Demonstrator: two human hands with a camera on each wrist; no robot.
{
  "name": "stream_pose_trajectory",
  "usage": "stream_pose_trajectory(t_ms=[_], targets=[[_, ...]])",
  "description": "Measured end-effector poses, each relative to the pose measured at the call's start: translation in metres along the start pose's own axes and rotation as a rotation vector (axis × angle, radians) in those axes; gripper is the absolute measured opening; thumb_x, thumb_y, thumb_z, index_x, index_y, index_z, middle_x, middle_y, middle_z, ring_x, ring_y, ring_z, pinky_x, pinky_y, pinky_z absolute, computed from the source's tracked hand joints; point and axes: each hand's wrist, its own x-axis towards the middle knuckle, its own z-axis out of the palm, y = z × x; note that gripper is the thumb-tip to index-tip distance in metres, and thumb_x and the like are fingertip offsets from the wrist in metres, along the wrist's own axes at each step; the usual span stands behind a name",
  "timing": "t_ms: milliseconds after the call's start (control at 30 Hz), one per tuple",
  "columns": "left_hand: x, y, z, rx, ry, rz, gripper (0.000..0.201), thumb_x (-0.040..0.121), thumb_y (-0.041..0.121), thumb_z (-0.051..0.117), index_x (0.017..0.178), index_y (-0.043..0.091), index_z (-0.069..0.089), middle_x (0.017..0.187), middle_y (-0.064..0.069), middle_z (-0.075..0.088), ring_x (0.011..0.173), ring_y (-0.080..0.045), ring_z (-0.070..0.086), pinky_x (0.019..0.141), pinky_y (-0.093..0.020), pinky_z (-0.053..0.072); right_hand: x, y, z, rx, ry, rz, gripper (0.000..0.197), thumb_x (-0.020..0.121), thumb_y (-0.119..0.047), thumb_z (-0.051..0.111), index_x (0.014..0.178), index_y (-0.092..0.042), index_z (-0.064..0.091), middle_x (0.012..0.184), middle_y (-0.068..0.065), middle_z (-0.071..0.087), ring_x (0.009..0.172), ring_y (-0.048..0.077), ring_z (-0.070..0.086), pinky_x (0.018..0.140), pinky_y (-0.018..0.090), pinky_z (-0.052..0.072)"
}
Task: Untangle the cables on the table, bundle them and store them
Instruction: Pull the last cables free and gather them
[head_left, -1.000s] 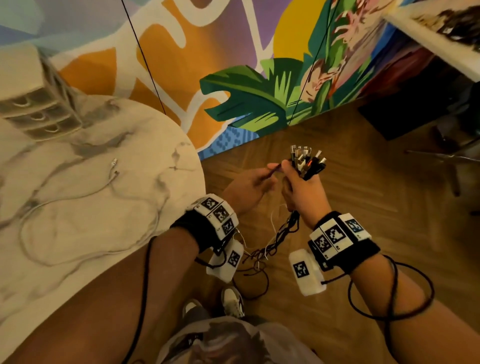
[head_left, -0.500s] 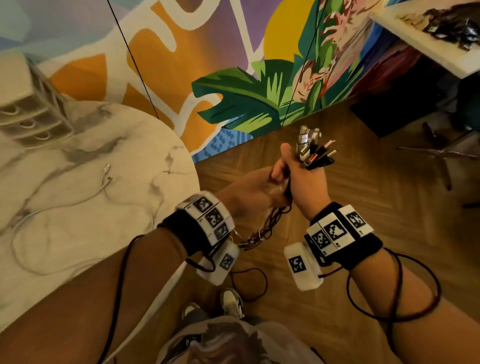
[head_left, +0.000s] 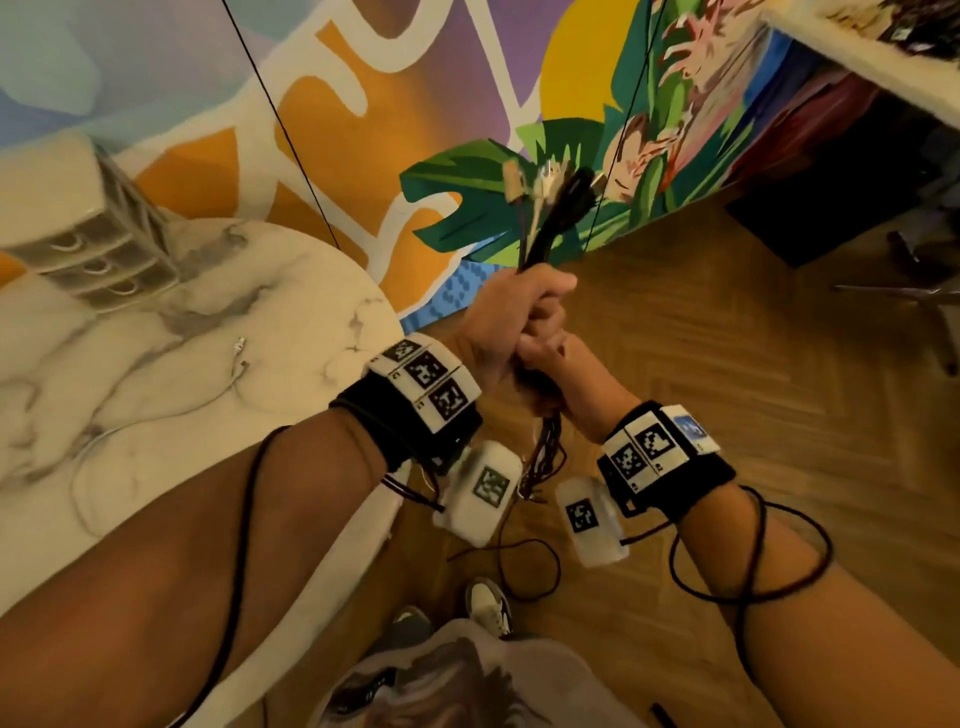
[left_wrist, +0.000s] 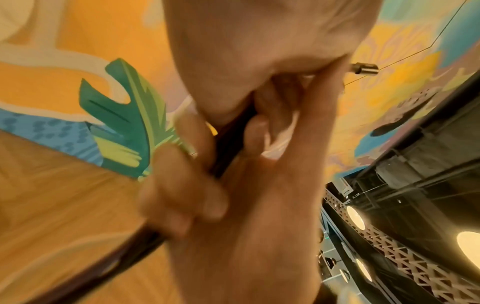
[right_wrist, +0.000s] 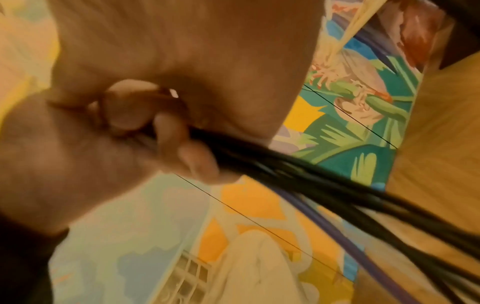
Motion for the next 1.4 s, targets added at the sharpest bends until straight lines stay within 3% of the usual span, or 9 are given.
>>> stream_pose_trajectory(t_ms=[100, 333, 533, 667, 767, 1000, 1133, 1333, 1400], targets=[[0.001, 0.014, -0.003, 0.227, 0.018, 0.074, 0.056, 0.092, 0.008, 0.047, 0.04, 0.025, 0.032, 0.034, 0.009, 0.027, 0.03, -0.011, 0.02, 0.037, -0.022, 0.019, 0.015, 0.02, 0.004, -0.238, 0.084, -0.007, 0.03, 0.086, -0.011, 0.064, 0.059, -0.01, 0.052, 0.05, -0.008, 0.043, 0.043, 0.005, 0.035, 0.046, 0.019, 0.032], [-0.011, 0.053, -0.009, 1.565, -0.075, 0.422, 0.041, 0.088, 0.034, 0.052, 0.051, 0.027, 0.036, 0.048, 0.007, 0.041, 0.043, -0.011, 0.038, 0.048, -0.027, 0.028, 0.024, 0.095, -0.007, -0.376, 0.275, 0.382, 0.037, 0.091, -0.02, 0.055, 0.057, -0.017, 0.041, 0.051, -0.004, 0.037, 0.044, 0.011, 0.031, 0.047, 0.025, 0.026], [-0.017, 0.089, -0.026, 1.928, -0.042, 0.607, 0.034, 0.087, 0.041, 0.04, 0.07, 0.017, 0.056, 0.051, 0.006, 0.032, 0.05, -0.019, 0.039, 0.052, -0.029, 0.028, 0.021, 0.128, -0.036, -0.489, 0.332, 0.562, 0.03, 0.09, -0.018, 0.053, 0.063, -0.013, 0.041, 0.057, 0.001, 0.039, 0.049, 0.017, 0.034, 0.047, 0.026, 0.027], [-0.02, 0.108, -0.044, 1.845, 0.12, 0.839, 0.035, 0.086, 0.042, 0.034, 0.06, 0.02, 0.045, 0.044, 0.008, 0.024, 0.037, -0.014, 0.021, 0.048, -0.019, 0.009, 0.018, 0.136, -0.04, -0.538, 0.357, 0.654, 0.025, 0.091, -0.023, 0.054, 0.069, -0.011, 0.051, 0.058, 0.001, 0.046, 0.047, 0.015, 0.041, 0.043, 0.024, 0.029], [-0.016, 0.088, -0.054, 1.777, 0.117, 0.971, 0.039, 0.086, 0.041, 0.044, 0.059, 0.015, 0.055, 0.043, -0.003, 0.04, 0.039, -0.018, 0.027, 0.049, -0.019, 0.018, 0.023, 0.128, -0.039, -0.461, 0.417, 0.643, 0.019, 0.089, -0.024, 0.053, 0.081, -0.007, 0.055, 0.061, 0.003, 0.049, 0.049, 0.017, 0.044, 0.045, 0.025, 0.032], [0.011, -0.002, -0.038, 1.683, 0.006, 0.452, 0.039, 0.092, 0.047, 0.042, 0.085, 0.015, 0.065, 0.064, 0.001, 0.049, 0.069, -0.026, 0.057, 0.057, -0.031, 0.029, 0.035, 0.058, -0.018, -0.177, 0.437, 0.316, 0.022, 0.081, -0.034, 0.045, 0.061, -0.023, 0.045, 0.053, -0.004, 0.043, 0.05, 0.016, 0.039, 0.06, 0.033, 0.036], [0.026, -0.014, -0.036, 0.994, 0.089, 0.179, 0.044, 0.081, 0.05, 0.065, 0.053, 0.018, 0.052, 0.048, 0.006, 0.046, 0.045, -0.005, 0.044, 0.046, -0.019, 0.03, 0.033, 0.012, -0.009, -0.086, 0.307, 0.064, 0.027, 0.088, -0.005, 0.046, 0.066, -0.021, 0.048, 0.041, -0.011, 0.043, 0.036, 0.006, 0.036, 0.044, 0.022, 0.03], [0.031, 0.011, -0.017, 0.878, 0.28, 0.281, 0.029, 0.084, 0.029, 0.065, 0.074, 0.002, 0.066, 0.065, -0.008, 0.064, 0.06, -0.02, 0.061, 0.06, -0.036, 0.052, 0.033, 0.01, 0.005, -0.057, 0.238, 0.01, 0.037, 0.085, -0.005, 0.051, 0.052, -0.018, 0.04, 0.041, -0.01, 0.038, 0.035, 0.006, 0.031, 0.04, 0.021, 0.026], [0.03, 0.023, -0.02, 0.913, 0.315, 0.361, 0.027, 0.086, 0.029, 0.064, 0.08, 0.003, 0.066, 0.061, -0.002, 0.061, 0.055, -0.008, 0.059, 0.054, -0.024, 0.05, 0.031, 0.033, 0.005, -0.166, 0.281, 0.075, 0.037, 0.085, -0.003, 0.051, 0.053, -0.015, 0.038, 0.045, -0.003, 0.035, 0.037, 0.009, 0.03, 0.043, 0.023, 0.027]])
